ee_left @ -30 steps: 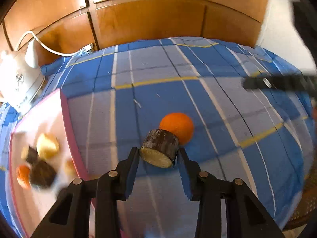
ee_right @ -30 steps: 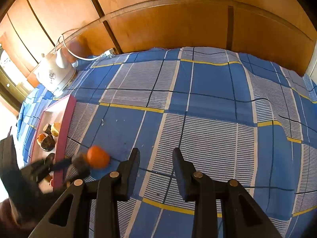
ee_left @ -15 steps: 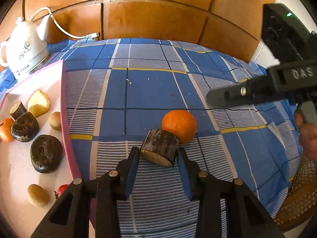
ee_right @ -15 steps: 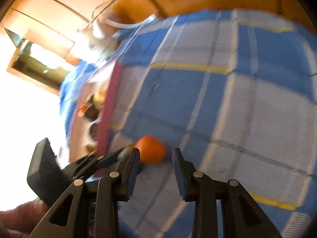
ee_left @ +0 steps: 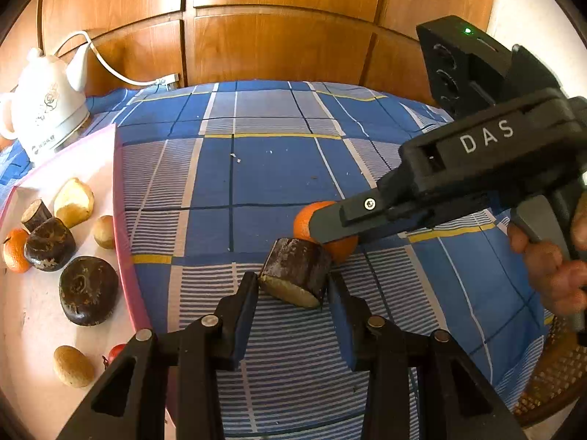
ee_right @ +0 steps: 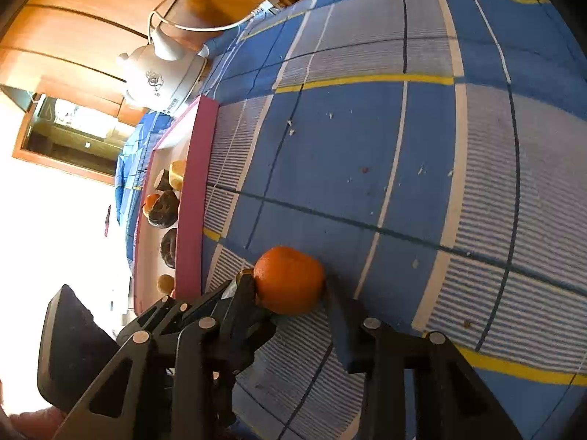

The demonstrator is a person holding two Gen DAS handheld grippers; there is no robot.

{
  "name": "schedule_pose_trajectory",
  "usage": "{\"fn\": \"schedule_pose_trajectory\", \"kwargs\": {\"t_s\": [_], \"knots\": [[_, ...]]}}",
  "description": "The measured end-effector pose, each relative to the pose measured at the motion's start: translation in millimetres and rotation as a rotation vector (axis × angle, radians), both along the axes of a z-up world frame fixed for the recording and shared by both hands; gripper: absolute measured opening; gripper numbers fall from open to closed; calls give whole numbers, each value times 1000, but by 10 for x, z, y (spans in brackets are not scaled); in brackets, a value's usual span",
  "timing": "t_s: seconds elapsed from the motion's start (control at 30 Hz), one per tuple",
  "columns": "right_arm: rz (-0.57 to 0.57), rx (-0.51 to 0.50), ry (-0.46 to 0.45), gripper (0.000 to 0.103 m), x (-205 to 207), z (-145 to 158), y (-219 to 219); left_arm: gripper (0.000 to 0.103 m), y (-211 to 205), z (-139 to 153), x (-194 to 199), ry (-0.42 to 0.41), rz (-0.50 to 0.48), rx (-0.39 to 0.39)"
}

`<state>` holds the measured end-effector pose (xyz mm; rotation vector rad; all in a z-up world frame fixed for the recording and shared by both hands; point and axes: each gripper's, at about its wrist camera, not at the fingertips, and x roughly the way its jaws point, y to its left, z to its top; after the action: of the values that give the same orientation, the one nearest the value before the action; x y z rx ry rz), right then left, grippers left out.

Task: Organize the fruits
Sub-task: 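Grasp the orange with the right gripper while the left holds the log slice, then carry the log slice toward the tray with the left while the right holds the orange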

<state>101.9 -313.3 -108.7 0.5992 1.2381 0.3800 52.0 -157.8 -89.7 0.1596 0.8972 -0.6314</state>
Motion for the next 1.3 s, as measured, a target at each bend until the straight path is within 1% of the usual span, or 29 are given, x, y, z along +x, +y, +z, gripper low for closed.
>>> {"fn": "schedule_pose_trajectory", "kwargs": {"t_s": [0.13,0.3,0.33,0.4,0.47,0.6,0.7,0.8,0.83,0.9,0.97,1.07,1.13,1.2,1.3], "knots": [[-34,28,8,36,0,-17,-68,39,-4,-1,23,3,-4,-8],[-59,26,1,35,-8,6,-134,38,-20,-18,42,1,-9,-10],[-76,19,-6,34,-8,21,-168,37,-26,-32,47,9,-13,-5],[-122,5,-19,34,3,59,-288,35,-37,-48,19,-2,-23,6],[-166,47,-2,34,10,41,-425,35,-44,-53,19,-6,-19,7],[-167,60,-5,34,19,68,-448,36,-42,-40,47,5,-18,4],[-168,62,9,34,27,39,-454,36,-38,-39,62,9,-17,2],[-165,45,14,35,23,28,-454,36,-43,-44,79,12,-18,2],[-161,31,14,35,29,30,-446,37,-46,-51,93,24,-22,-1],[-153,20,14,35,21,30,-433,45,-66,-53,104,31,-32,1],[-133,-9,6,35,27,47,-396,49,-83,-42,113,30,-32,-1],[-106,-51,-2,36,35,71,-338,51,-92,-34,154,34,-26,2],[-102,-62,-2,37,38,74,-334,54,-111,-33,182,37,-29,16],[-98,-66,3,39,39,66,-339,60,-131,-20,208,34,-29,21],[-92,-69,5,40,40,64,-330,61,-155,-24,265,49,-22,28]]}}
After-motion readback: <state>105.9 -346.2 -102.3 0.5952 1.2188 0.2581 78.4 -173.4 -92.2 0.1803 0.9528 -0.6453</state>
